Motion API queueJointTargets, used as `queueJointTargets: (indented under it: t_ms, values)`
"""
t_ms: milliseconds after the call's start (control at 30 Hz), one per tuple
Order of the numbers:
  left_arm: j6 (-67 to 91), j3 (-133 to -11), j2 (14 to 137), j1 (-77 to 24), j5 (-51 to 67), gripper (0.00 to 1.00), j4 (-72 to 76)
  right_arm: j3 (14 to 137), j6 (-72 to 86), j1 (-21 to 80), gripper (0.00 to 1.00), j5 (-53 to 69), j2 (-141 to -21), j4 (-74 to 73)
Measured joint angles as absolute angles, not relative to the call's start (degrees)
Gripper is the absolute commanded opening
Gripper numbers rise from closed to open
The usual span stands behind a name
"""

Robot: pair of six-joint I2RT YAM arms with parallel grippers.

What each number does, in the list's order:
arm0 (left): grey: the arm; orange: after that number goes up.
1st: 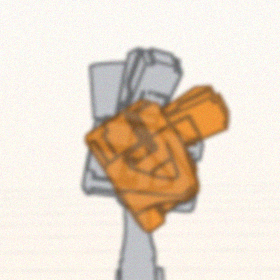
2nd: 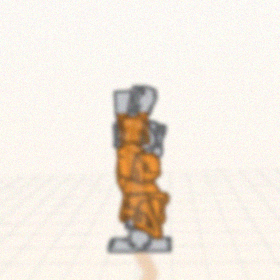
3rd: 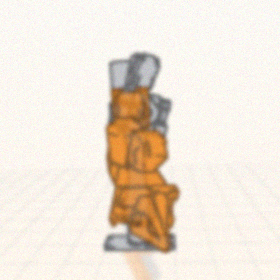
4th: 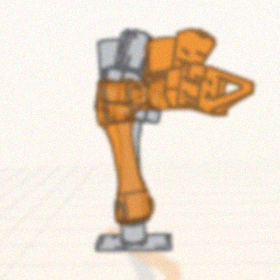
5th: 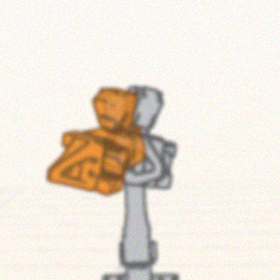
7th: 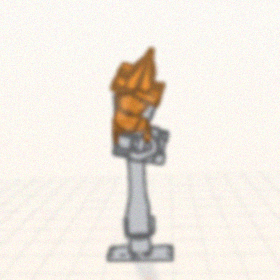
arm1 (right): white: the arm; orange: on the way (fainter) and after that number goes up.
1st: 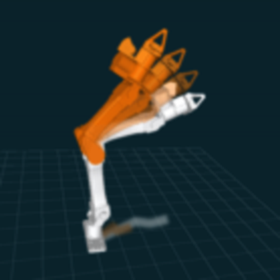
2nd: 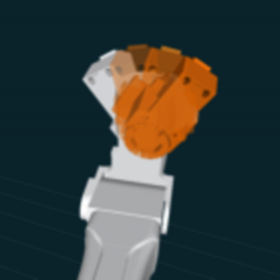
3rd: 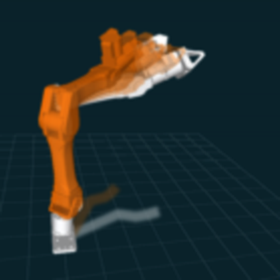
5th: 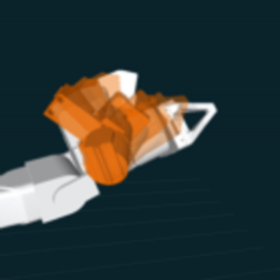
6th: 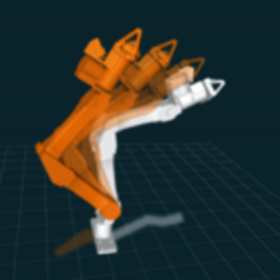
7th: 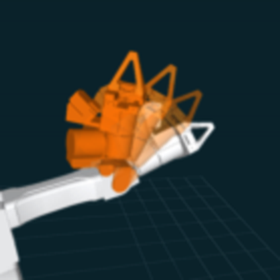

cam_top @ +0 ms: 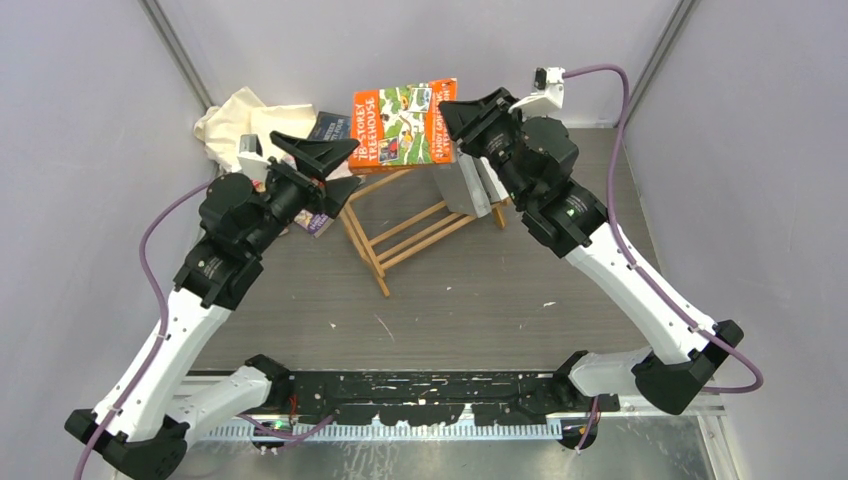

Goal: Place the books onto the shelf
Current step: Place the book on the shelf.

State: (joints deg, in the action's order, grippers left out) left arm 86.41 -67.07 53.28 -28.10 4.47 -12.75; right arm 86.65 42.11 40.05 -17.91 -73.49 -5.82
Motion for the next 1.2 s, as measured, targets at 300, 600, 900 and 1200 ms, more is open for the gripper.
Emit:
queueJointTargets:
  t_ms: [300,600,900,1200]
  values:
    - [85.5,-67.0,53.5,-31.6,1.2,0.98,-12.6,86.7,42.3,41.4,0.01,-19.3,-73.5,-5.6]
    - [85.0,-67.0,57.3,-33.8,-1.1,0.98,-12.2,86.7,43.2,42.3,0.01,-19.3,-73.5,-5.6]
    - [84.8,-66.9,58.1,-35.2,-6.1,0.99,-9.1,86.7,46.8,44.0,0.01,-20.2,-73.5,-5.6]
    - [84.9,-65.0,60.5,-35.7,-8.8,0.83,-3.6,86.5,48.1,45.7,0.01,-21.3,-73.5,-5.9]
